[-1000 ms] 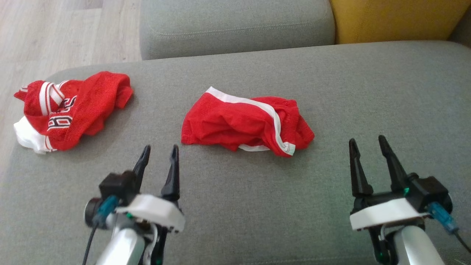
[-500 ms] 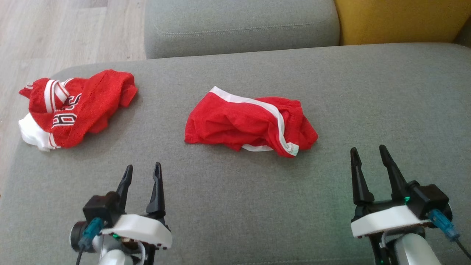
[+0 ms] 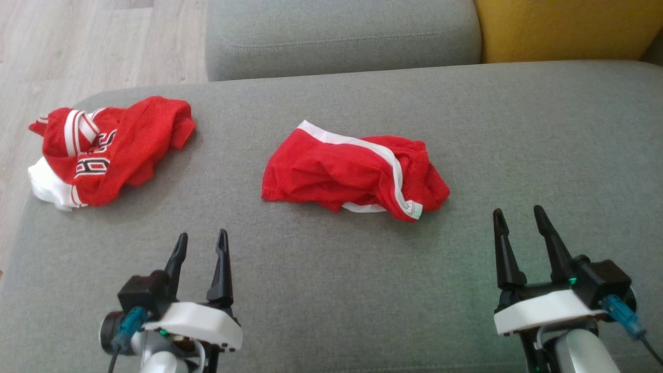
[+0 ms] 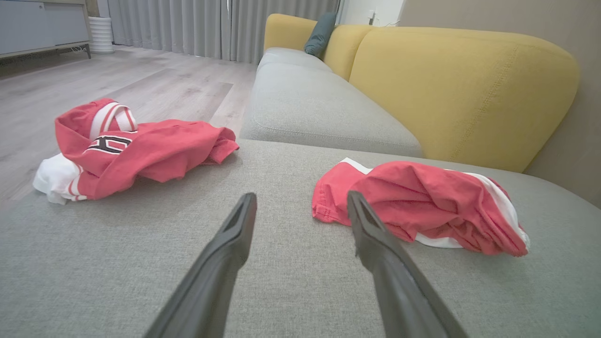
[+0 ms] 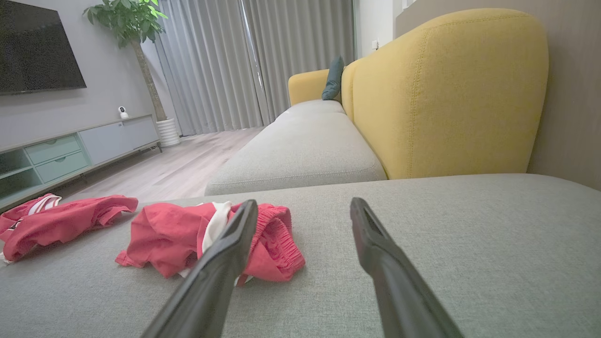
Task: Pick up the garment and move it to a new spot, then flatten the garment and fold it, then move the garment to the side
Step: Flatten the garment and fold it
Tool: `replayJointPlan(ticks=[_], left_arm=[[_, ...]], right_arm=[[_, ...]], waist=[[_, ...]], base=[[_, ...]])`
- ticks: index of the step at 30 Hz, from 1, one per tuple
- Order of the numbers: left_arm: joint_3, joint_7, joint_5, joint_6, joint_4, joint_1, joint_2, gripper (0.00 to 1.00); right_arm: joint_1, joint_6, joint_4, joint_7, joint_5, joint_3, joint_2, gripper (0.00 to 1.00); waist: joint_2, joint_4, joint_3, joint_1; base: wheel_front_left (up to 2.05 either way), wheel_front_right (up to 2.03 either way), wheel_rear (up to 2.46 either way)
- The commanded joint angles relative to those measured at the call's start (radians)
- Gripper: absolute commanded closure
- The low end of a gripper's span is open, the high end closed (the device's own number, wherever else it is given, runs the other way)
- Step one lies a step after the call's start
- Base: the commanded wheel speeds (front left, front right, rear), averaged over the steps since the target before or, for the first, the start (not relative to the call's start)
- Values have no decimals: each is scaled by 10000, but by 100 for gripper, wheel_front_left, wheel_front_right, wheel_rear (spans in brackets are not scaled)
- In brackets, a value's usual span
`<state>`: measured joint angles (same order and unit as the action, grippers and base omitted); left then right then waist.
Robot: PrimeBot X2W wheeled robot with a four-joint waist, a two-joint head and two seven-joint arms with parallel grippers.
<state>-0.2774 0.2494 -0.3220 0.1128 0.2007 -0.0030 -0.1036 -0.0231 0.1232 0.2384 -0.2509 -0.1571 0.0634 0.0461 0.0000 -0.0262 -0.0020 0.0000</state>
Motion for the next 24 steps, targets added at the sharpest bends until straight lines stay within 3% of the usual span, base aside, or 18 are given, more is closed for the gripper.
replayJointPlan(ticks=[1, 10, 16, 24], left_arm=[[406, 124, 119, -76, -240, -267, 29, 0], [482, 124, 239, -202, -130, -304, 135, 0], [431, 124, 326, -311, -117, -460, 232, 0], [306, 124, 381, -421, -116, -592, 367, 0]], right_arm=[[-205, 75, -288, -109, 12, 219, 41, 0], [-330, 75, -192, -109, 49, 298, 41, 0], [-1414, 75, 187, -109, 177, 629, 41, 0], [-3979, 75, 2677, 984, 231, 1386, 41, 0]], waist=[[0, 11, 14, 0], [0, 100, 91, 0], [0, 376, 327, 0], [0, 1116, 624, 0]], base=[[0, 0, 0], [0, 0, 0], [0, 0, 0], [0, 0, 0]])
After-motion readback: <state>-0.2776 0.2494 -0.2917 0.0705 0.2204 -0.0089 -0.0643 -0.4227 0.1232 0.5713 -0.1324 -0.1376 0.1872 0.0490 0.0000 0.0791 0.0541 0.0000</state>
